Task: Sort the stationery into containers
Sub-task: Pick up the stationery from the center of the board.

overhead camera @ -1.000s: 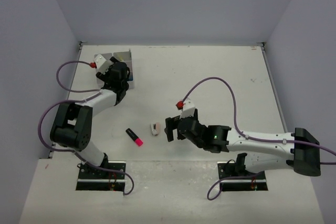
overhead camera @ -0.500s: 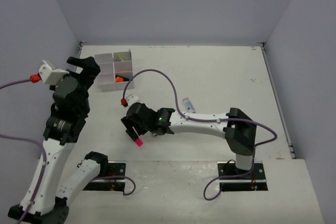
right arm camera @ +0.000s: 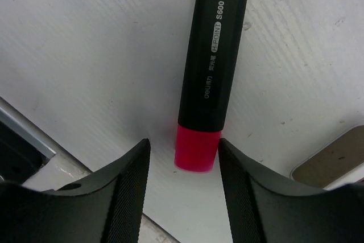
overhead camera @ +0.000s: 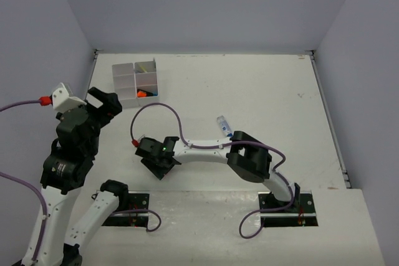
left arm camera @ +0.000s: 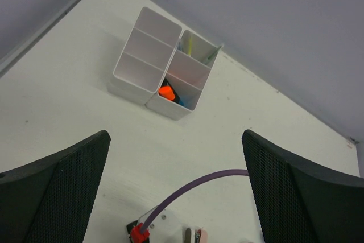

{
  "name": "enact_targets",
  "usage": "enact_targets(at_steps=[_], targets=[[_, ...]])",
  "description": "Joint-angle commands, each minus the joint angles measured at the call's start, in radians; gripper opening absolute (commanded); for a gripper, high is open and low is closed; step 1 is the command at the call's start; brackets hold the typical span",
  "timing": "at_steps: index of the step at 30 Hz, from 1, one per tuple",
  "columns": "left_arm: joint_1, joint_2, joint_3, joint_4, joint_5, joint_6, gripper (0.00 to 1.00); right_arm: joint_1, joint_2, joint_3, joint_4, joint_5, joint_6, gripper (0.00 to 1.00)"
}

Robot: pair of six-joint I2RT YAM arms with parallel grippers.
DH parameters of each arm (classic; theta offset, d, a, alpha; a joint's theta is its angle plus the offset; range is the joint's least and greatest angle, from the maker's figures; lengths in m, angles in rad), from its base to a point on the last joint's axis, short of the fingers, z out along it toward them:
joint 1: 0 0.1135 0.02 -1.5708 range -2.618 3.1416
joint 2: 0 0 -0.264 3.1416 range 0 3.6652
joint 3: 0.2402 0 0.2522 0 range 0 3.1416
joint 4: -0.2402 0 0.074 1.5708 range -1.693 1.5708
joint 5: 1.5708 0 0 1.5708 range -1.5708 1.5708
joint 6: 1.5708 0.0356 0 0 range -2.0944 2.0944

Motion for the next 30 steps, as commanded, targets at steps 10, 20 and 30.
enact_targets(at_steps=[10, 20, 30], targets=[[0.004, 0.03, -0.31, 0.153, 0.35, -0.039, 1.0, -0.002, -0.294, -0.258, 0.132, 0.221, 0.026, 0.0], [-0.004, 0.161, -0.672, 1.029, 1.206, -0.288, 1.0, -0.006, -0.8, -0.637, 0.452, 0.359, -0.01, 0.0], [-0.041, 0.197, -0.695, 1.146, 1.245, -0.33, 0.78, -0.006, -0.828, -0.622, 0.434, 0.437, -0.001, 0.0]])
